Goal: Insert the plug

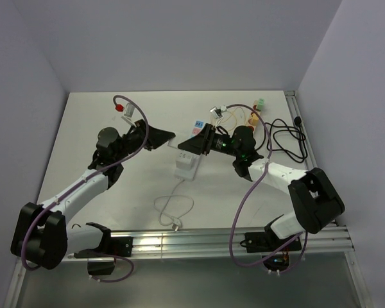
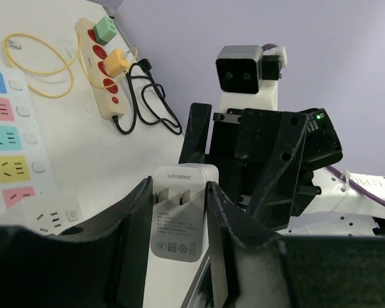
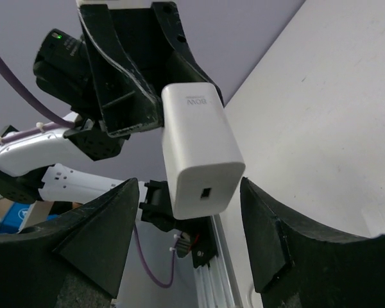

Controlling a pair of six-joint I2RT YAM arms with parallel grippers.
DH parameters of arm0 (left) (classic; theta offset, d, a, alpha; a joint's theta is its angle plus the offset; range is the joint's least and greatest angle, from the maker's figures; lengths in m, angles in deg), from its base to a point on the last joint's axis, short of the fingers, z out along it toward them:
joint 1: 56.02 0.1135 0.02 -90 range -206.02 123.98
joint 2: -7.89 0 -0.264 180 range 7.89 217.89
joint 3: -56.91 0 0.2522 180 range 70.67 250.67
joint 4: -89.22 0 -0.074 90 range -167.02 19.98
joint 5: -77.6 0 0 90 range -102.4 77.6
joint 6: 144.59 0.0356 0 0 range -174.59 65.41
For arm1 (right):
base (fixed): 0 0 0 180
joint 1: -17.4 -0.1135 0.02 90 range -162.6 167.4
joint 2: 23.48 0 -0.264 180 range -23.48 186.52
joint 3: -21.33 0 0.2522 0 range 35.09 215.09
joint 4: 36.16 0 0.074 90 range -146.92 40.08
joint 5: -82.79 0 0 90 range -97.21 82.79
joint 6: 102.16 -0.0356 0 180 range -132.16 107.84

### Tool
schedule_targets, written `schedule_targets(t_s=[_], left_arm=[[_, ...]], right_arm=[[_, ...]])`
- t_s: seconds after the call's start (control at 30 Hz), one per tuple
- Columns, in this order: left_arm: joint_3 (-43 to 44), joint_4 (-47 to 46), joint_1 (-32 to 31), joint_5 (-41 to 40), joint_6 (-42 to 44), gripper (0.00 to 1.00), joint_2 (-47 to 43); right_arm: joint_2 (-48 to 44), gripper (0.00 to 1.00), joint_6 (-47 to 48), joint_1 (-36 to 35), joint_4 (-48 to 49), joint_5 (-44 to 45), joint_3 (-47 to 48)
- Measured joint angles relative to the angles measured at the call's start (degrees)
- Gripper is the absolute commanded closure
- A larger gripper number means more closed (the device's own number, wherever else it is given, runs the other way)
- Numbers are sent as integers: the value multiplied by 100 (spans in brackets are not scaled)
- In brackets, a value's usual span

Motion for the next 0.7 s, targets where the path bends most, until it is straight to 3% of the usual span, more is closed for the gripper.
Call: schedule_targets(t_s=[0.17, 0.27, 0.53, 0.57, 0.6, 0.7], left_arm=[[-61, -107, 4, 2, -94, 100, -2], [-70, -210, 4, 7, -138, 100, -11], [-146, -433, 48, -7, -153, 100, -33], [-162, -450, 55, -9, -162, 100, -33], [-184, -463, 59, -15, -170, 100, -33], [-214, -490, 72, -24, -177, 94, -33]], right_arm=[[0, 41, -31, 0, 15, 9, 85], [7, 53, -24, 2, -42, 26, 116], [162, 55, -168, -4, 44, 2, 223], [184, 80, -188, -4, 68, 2, 223], [205, 87, -212, -7, 90, -2, 225], [271, 88, -245, -11, 101, -39, 258]])
